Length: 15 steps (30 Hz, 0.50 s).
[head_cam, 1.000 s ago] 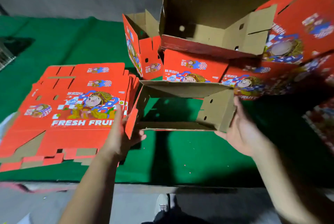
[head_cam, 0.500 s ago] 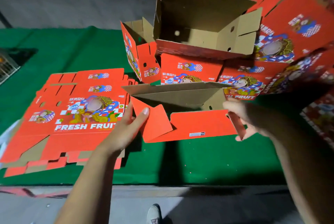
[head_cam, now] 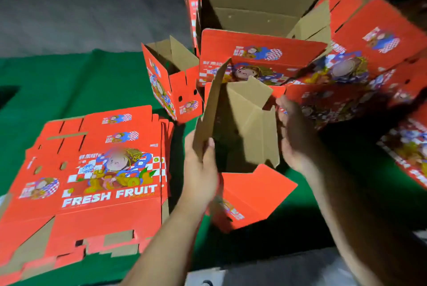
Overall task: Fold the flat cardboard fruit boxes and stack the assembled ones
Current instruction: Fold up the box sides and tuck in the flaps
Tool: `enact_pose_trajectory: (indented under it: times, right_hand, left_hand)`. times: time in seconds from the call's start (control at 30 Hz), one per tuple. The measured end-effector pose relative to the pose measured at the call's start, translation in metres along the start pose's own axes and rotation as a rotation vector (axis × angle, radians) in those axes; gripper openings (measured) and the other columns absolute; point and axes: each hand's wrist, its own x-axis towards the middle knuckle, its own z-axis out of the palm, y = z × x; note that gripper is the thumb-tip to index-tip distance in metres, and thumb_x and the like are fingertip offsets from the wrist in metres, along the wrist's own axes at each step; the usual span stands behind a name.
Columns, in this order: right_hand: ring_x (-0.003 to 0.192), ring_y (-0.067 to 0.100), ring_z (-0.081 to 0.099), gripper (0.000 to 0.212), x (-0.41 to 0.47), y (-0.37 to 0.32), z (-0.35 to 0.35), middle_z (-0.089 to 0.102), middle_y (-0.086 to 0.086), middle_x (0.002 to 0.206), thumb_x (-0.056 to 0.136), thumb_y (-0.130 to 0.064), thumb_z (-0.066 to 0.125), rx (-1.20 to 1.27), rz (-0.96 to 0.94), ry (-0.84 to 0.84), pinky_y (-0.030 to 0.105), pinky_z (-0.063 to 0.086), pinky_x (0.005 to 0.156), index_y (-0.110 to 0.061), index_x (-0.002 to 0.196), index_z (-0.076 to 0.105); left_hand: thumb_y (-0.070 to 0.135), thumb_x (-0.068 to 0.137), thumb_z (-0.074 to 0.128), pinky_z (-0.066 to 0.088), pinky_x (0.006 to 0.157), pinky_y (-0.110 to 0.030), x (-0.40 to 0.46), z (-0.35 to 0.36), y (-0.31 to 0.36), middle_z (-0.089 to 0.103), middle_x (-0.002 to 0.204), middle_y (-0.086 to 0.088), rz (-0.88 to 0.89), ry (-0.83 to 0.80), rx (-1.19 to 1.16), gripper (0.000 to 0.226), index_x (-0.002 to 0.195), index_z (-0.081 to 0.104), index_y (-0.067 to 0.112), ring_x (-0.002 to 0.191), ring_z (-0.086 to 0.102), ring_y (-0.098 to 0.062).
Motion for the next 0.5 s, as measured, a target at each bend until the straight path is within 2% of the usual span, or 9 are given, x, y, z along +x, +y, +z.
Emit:
enact_pose_trajectory:
  times: [0.03,0.1,0.13,0.2,0.27,0.33,0.4,0.43,0.5]
  right_hand:
    - [0.131,0.019,0.056,0.044,-0.013,0.014,0.000,0.060,0.003,0.144,0.098,-0.049,0.055,0.025,-0.072,0.062,0.043,0.044,0.110,-0.024,0.132,0.062]
    - [0.137,0.014,0.051,0.062,-0.041,0.045,-0.013,0.058,-0.003,0.146,0.085,-0.050,0.063,0.009,-0.237,0.113,0.039,0.040,0.114,-0.023,0.140,0.058]
    - [0.133,0.010,0.055,0.062,-0.052,0.057,-0.026,0.062,-0.004,0.141,0.082,-0.049,0.061,-0.043,-0.319,0.132,0.032,0.043,0.110,-0.021,0.137,0.060]
    - [0.119,0.013,0.063,0.052,-0.062,0.069,-0.052,0.067,0.004,0.129,0.089,-0.031,0.057,-0.055,-0.431,0.227,0.026,0.047,0.104,-0.004,0.134,0.059]
    - [0.122,0.025,0.060,0.046,-0.065,0.084,-0.073,0.063,0.009,0.133,0.101,-0.011,0.053,-0.050,-0.447,0.271,0.035,0.045,0.106,0.004,0.144,0.046]
    - [0.136,0.022,0.052,0.071,-0.076,0.101,-0.063,0.050,0.006,0.150,0.097,-0.027,0.062,-0.229,-0.477,0.131,0.034,0.042,0.111,-0.014,0.157,0.028]
    - [0.136,0.007,0.050,0.098,-0.079,0.113,-0.046,0.039,-0.005,0.157,0.083,-0.049,0.070,-0.287,-0.433,0.006,0.017,0.044,0.105,-0.034,0.160,0.011]
    - [0.132,0.003,0.053,0.099,-0.071,0.112,-0.042,0.043,-0.008,0.154,0.080,-0.055,0.071,-0.255,-0.413,0.019,0.013,0.045,0.100,-0.037,0.158,0.014]
    - [0.116,0.000,0.062,0.086,-0.039,0.098,-0.042,0.059,-0.014,0.135,0.077,-0.065,0.068,-0.219,-0.385,0.107,0.016,0.049,0.092,-0.032,0.149,0.035]
  left_hand:
    - [0.008,0.102,0.054,0.039,0.108,-0.017,-0.009,0.010,0.005,0.058,0.128,0.009,0.040,0.083,0.058,0.052,0.129,0.050,0.052,0.123,0.052,0.006]
    - [0.002,0.102,0.053,0.036,0.114,-0.023,-0.016,0.027,0.008,0.049,0.133,-0.002,0.042,0.243,0.073,0.066,0.130,0.043,0.061,0.127,0.049,-0.007]
    - [0.002,0.102,0.054,0.035,0.115,-0.027,-0.015,0.033,0.004,0.046,0.136,-0.007,0.022,0.321,0.068,0.062,0.137,0.041,0.052,0.128,0.048,-0.011]
    - [-0.001,0.102,0.054,0.036,0.113,-0.024,-0.007,0.042,0.003,0.040,0.138,-0.013,-0.035,0.468,0.065,0.051,0.147,0.043,0.020,0.126,0.045,-0.007]
    - [-0.003,0.101,0.055,0.038,0.111,-0.026,0.001,0.055,0.009,0.036,0.137,-0.017,-0.145,0.572,-0.005,0.056,0.153,0.036,0.006,0.125,0.045,-0.012]
    - [-0.001,0.100,0.056,0.035,0.116,-0.031,-0.002,0.066,0.018,0.032,0.138,-0.012,-0.227,0.547,-0.046,0.070,0.160,0.024,0.015,0.126,0.040,-0.013]
    - [0.000,0.100,0.056,0.027,0.121,-0.035,-0.015,0.072,0.019,0.030,0.137,-0.002,-0.205,0.416,-0.021,0.079,0.164,0.016,0.026,0.124,0.032,0.008]
    - [0.002,0.100,0.056,0.022,0.123,-0.036,-0.025,0.074,0.018,0.030,0.138,0.002,-0.181,0.343,0.004,0.080,0.164,0.014,0.027,0.126,0.026,0.016]
    - [0.012,0.101,0.053,0.011,0.126,-0.029,-0.043,0.072,0.012,0.029,0.146,0.004,-0.110,0.165,0.059,0.076,0.161,0.013,0.033,0.139,0.016,0.013]
